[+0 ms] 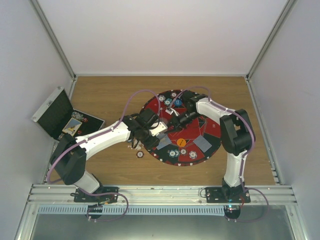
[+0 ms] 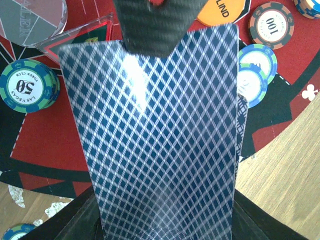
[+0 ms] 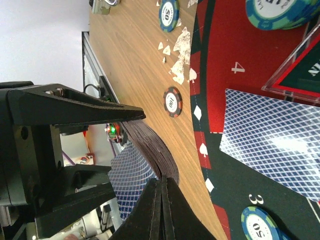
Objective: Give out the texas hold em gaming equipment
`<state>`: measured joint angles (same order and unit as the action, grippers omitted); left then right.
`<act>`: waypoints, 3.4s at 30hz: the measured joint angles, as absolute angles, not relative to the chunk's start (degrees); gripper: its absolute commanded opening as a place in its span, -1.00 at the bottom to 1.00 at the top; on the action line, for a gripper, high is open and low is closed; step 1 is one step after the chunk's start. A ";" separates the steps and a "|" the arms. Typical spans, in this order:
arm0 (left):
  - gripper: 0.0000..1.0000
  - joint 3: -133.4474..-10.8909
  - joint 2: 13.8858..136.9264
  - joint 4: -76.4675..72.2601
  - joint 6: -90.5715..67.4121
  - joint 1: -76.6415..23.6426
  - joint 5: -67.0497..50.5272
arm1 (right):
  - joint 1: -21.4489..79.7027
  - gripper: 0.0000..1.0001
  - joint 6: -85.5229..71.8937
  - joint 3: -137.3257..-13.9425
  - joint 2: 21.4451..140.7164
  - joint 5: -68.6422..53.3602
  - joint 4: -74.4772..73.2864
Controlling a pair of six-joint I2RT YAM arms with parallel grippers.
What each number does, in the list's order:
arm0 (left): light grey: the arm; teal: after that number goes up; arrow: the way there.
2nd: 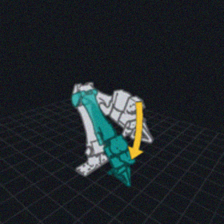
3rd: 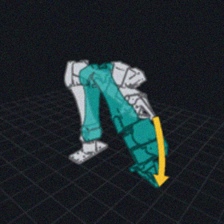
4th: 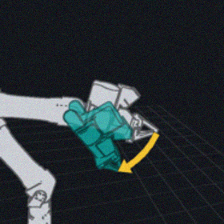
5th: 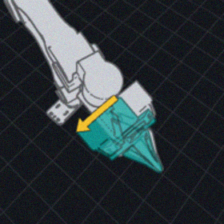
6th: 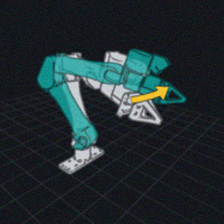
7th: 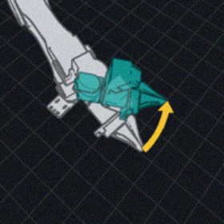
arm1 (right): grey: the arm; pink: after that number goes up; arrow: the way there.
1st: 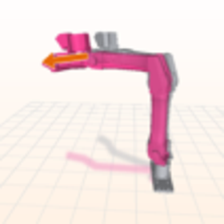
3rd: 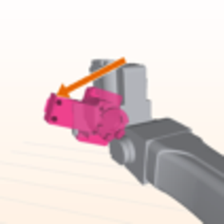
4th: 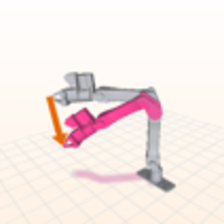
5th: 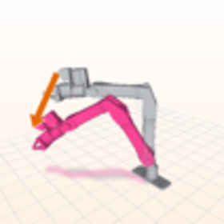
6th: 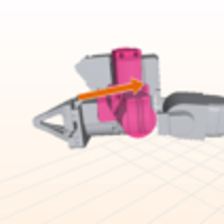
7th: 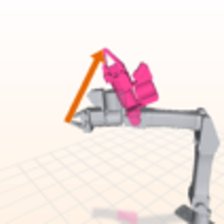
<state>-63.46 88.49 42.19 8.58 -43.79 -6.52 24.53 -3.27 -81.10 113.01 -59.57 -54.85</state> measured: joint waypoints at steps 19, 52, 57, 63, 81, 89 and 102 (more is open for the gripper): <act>0.07 -63.46 88.49 42.22 8.58 -43.79 -6.50 | 23.75 -0.71 -2.87 -81.12 112.57 -60.53 -54.83; 0.07 -63.46 88.49 42.17 8.60 -43.79 -6.15 | 9.23 -0.99 -18.48 -60.64 92.68 -54.81 -40.73; 0.07 -63.46 88.49 42.19 8.58 -43.79 -6.15 | 0.91 -0.99 -26.35 -49.87 80.68 -48.60 -35.59; 0.07 -63.46 88.47 42.22 8.58 -43.79 -6.20 | -3.88 -0.99 -39.07 -39.24 67.77 -40.42 -28.42; 0.07 -63.46 88.23 42.39 8.56 -43.79 -6.52 | -3.92 -0.99 -69.25 -16.38 51.46 -24.53 -9.76; 0.07 -63.46 87.90 42.41 8.45 -43.79 -6.57 | -3.92 -0.99 -70.59 -14.52 53.78 -23.59 -3.53; 0.07 -63.42 87.48 42.39 8.36 -43.79 -6.57 | -3.92 -0.54 -71.66 -12.08 53.15 -22.31 -4.32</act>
